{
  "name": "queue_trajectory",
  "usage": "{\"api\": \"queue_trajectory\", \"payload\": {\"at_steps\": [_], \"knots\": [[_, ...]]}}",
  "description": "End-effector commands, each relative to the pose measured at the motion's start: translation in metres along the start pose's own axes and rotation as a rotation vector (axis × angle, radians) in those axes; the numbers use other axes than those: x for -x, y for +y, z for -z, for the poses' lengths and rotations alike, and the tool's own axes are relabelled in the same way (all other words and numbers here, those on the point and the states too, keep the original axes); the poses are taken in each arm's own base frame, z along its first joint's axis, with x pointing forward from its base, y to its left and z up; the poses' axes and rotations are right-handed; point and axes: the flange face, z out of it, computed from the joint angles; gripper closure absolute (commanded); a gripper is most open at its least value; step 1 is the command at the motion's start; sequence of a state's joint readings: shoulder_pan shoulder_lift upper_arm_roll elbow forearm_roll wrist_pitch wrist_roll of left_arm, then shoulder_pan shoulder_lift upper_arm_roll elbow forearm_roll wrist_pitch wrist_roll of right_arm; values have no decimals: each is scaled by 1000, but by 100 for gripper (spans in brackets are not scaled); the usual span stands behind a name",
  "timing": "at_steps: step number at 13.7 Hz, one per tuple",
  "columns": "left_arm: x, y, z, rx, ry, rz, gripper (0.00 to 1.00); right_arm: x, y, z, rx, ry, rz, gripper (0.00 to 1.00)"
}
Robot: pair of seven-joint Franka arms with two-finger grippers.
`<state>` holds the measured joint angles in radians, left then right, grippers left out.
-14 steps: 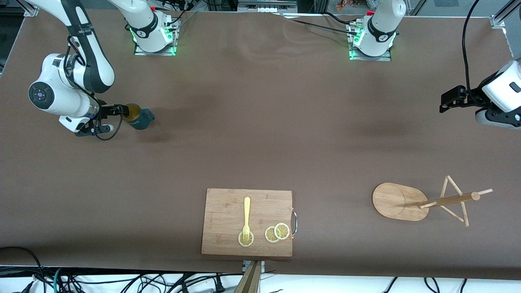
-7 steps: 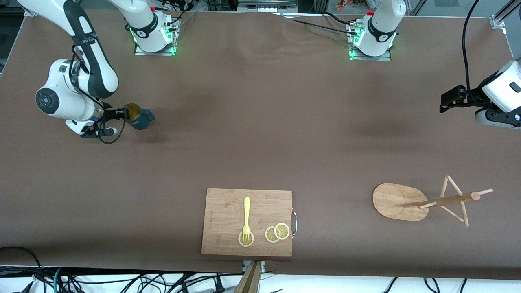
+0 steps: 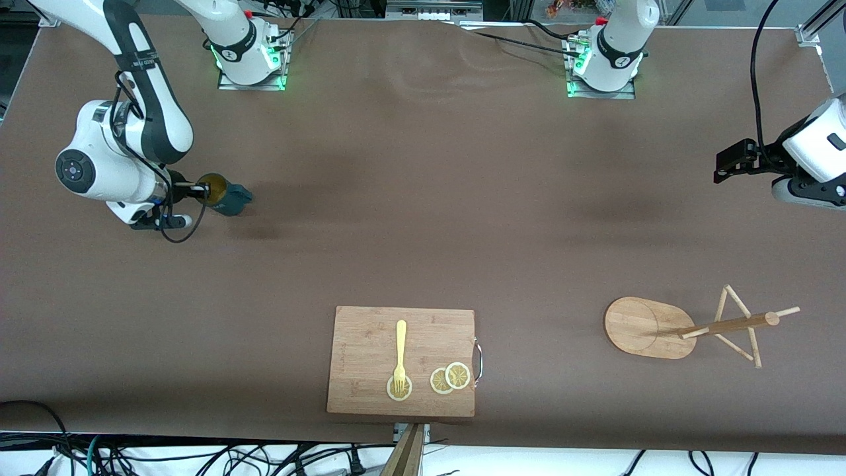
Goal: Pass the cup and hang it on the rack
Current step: 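Lift the mug with the right gripper while the left gripper approaches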
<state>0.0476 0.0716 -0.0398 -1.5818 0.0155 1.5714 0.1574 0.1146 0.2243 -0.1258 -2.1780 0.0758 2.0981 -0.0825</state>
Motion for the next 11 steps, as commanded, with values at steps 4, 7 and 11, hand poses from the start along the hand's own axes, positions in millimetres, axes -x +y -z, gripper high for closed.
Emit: {"api": "queue_trajectory", "payload": {"at_steps": [4, 7, 11], "knots": [[1, 2, 5, 13, -3, 10, 0, -71, -173, 82, -71, 72, -104, 100], [1, 2, 5, 13, -3, 10, 0, -100, -286, 81, -102, 33, -207, 100], [2, 2, 3, 15, -12, 8, 0, -84, -424, 49, -99, 65, -249, 100]]}}
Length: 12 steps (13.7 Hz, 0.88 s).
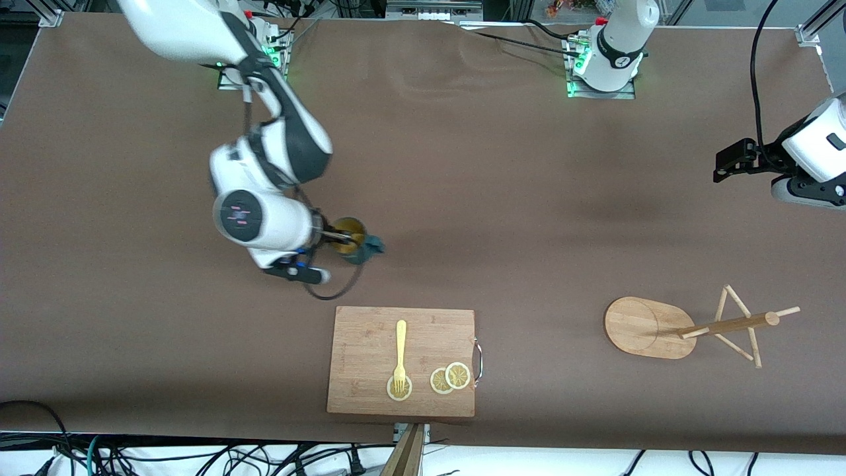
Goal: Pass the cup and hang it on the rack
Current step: 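Lift the mug with the right gripper while the left gripper approaches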
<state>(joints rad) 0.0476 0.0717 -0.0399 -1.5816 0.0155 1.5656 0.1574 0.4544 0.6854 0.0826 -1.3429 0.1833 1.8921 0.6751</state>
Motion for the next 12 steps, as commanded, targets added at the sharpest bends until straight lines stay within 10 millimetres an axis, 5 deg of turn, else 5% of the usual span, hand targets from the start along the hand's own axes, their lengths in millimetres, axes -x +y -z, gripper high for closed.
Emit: {"api": "queue_trajectory", "payload": {"at_steps": [1, 6, 9, 12], "knots": [[3, 2, 4, 15, -14, 10, 0, 32, -76, -30, -6, 14, -15, 100], [3, 2, 4, 17, -16, 8, 0, 110, -154, -91, -37, 72, 61, 100], [2, 2, 4, 15, -15, 10, 0, 132, -167, -107, -13, 82, 104, 100], [2, 3, 4, 16, -14, 8, 0, 131, -166, -119, 0, 80, 105, 100]]}}
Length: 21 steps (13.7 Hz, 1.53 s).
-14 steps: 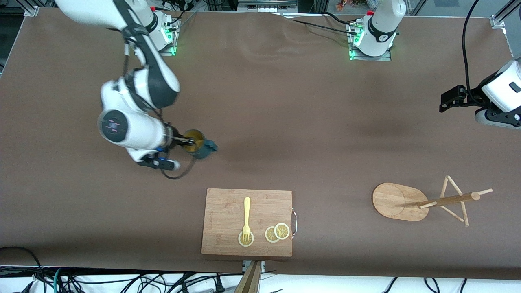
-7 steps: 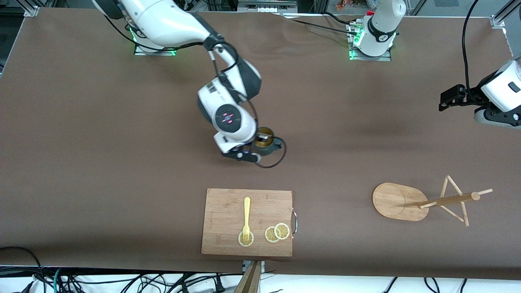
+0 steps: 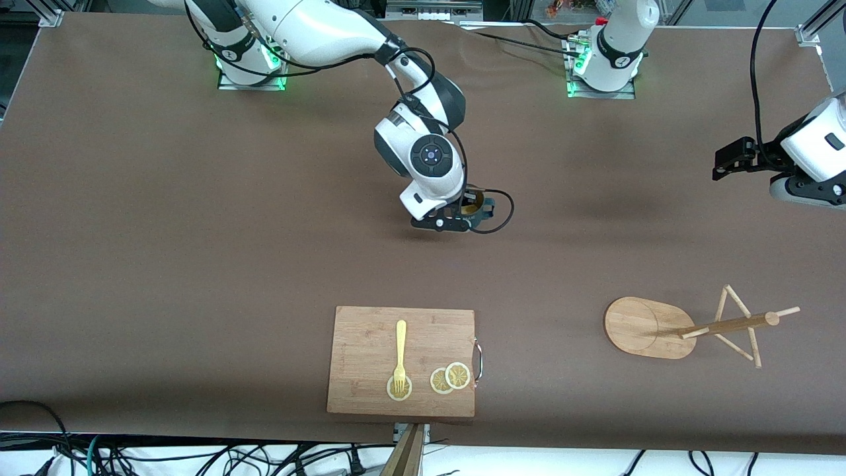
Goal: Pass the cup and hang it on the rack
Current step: 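Lift the mug with the right gripper while the left gripper approaches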
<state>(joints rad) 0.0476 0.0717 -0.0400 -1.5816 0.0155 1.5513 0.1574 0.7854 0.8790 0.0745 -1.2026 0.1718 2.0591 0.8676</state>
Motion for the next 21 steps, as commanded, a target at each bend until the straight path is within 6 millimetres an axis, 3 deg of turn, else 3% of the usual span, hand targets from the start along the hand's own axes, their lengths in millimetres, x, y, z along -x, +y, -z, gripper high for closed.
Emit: {"api": "queue_trajectory", "payload": {"at_steps": [1, 3, 6, 9, 11, 12, 13, 15, 18, 19, 21], "knots": [[0, 4, 6, 12, 1, 5, 0, -6, -3, -6, 5, 22, -5, 100], [-6, 20, 0, 2, -12, -25, 0, -7, -2, -12, 9, 20, -9, 100], [-12, 30, -14, 18, -53, -42, 0, -3, -5, -28, 12, 29, -12, 100], [-14, 47, -19, 19, -83, -76, 0, -4, -4, -28, 18, 34, -17, 100], [-15, 66, -19, 16, -85, -112, 0, -6, -3, -20, 14, 35, -19, 60], [-16, 73, -21, 15, -88, -125, 0, -8, -2, -16, 15, 35, -20, 52], [-15, 74, -20, 16, -86, -134, 0, -7, -3, -4, 9, 37, -22, 41], [-15, 80, -24, 65, -99, -162, 0, -7, -2, 18, 12, 35, -29, 0], [-12, 95, -32, 178, -117, -266, 0, -19, 14, 81, 1, 53, -51, 0], [-12, 99, -41, 220, -129, -293, 0, -34, 29, 115, -18, 86, -70, 0], [-12, 108, -62, 325, -131, -393, 0, -70, 76, 159, -3, 105, -149, 0]]}}
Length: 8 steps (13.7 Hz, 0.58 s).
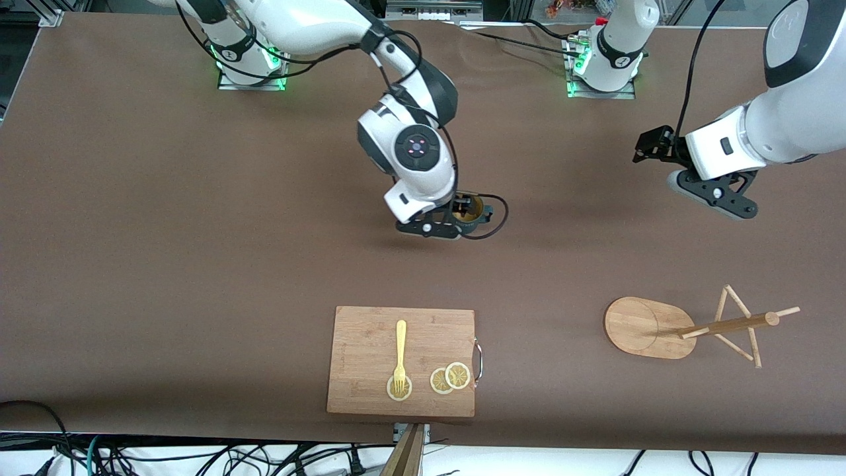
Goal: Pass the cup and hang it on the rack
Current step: 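Lift the mug with the right gripper while the left gripper approaches, then set the mug on the table and open the right gripper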
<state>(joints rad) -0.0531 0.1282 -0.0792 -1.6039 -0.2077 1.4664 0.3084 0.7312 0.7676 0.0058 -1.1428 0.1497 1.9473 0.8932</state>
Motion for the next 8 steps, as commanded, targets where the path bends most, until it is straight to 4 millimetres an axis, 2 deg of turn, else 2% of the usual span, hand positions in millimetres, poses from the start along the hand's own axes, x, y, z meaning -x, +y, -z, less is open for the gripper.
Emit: {"api": "queue_trajectory", "payload": {"at_steps": [1, 2, 4, 5, 6, 8], "knots": [[-6, 0, -30, 114, 9, -188, 0, -55, 64, 61, 29, 12, -94, 0], [-9, -1, -41, 138, 27, -251, 0, -69, 88, 83, 42, -2, -87, 0], [-20, 13, -63, 122, 59, -440, 0, -89, 136, 129, 66, -31, -56, 0], [-22, 8, -83, 108, 83, -516, 0, -95, 165, 152, 78, -49, -17, 0], [-23, 11, -97, 107, 113, -561, 0, -99, 197, 174, 77, -57, 27, 0], [-25, 34, -131, 56, 169, -635, 0, -95, 264, 213, 72, -66, 70, 0]]}}
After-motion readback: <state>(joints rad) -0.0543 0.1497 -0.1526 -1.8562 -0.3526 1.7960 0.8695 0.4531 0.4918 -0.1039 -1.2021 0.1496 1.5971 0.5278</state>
